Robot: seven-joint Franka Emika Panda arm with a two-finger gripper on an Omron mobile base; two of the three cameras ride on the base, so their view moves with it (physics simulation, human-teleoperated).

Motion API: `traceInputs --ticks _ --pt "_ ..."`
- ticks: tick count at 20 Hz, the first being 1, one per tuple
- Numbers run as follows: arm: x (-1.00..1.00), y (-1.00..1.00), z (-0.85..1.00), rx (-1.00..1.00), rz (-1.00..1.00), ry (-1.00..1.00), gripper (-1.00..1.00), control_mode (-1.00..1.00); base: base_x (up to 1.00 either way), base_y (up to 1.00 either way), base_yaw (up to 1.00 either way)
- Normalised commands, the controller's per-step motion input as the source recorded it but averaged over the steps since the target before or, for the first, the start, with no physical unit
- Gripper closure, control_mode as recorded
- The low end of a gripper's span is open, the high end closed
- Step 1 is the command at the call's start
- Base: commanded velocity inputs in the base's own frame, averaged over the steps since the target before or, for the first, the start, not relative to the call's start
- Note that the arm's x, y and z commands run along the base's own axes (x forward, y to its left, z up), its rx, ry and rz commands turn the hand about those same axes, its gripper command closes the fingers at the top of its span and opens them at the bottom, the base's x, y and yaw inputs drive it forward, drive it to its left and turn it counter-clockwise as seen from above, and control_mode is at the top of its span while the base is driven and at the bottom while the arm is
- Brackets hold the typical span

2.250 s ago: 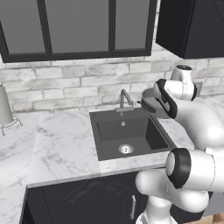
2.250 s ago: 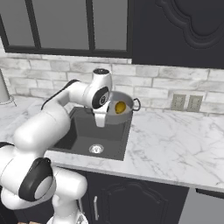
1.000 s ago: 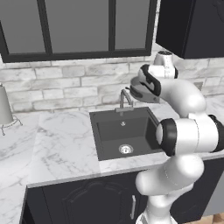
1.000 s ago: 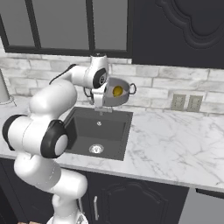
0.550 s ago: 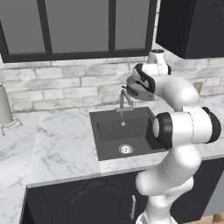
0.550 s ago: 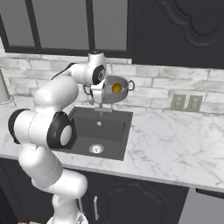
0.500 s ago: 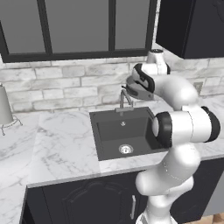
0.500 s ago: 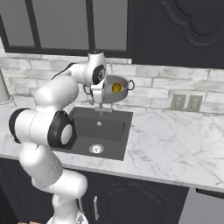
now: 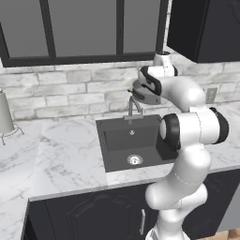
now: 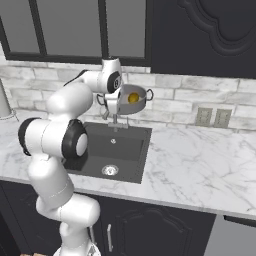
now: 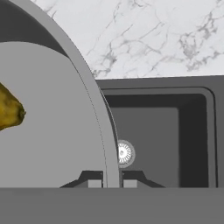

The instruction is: Dump the lemon from the pot into the sink. Then turn on the water and wash the lemon. Then turn off the water and put the lemon back in the pot.

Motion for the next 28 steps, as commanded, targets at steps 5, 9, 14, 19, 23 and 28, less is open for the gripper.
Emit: traceInputs --ticks 5,9,14,19,23,28 --pt "0.04 0.0 0.0 0.0 0.0 0.0 1.0 -1.0 0.0 0.0 0.0" --pt "0.0 0.0 0.0 -0.02 0.0 -0.03 1.0 -1.0 0.0 0.0 0.0" --pt "0.0 0.0 0.0 -0.08 0.0 -0.08 1.0 -1.0 0.0 0.0 0.0" --pt "0.0 0.0 0.0 -0.19 0.0 -0.08 1.0 -1.0 0.0 0.0 0.0" --pt "0.0 0.0 0.0 -0.23 0.0 -0.05 1.0 -1.0 0.0 0.0 0.0" --pt "0.0 0.0 0.0 -0.19 0.0 0.0 1.0 -1.0 0.0 0.0 0.0"
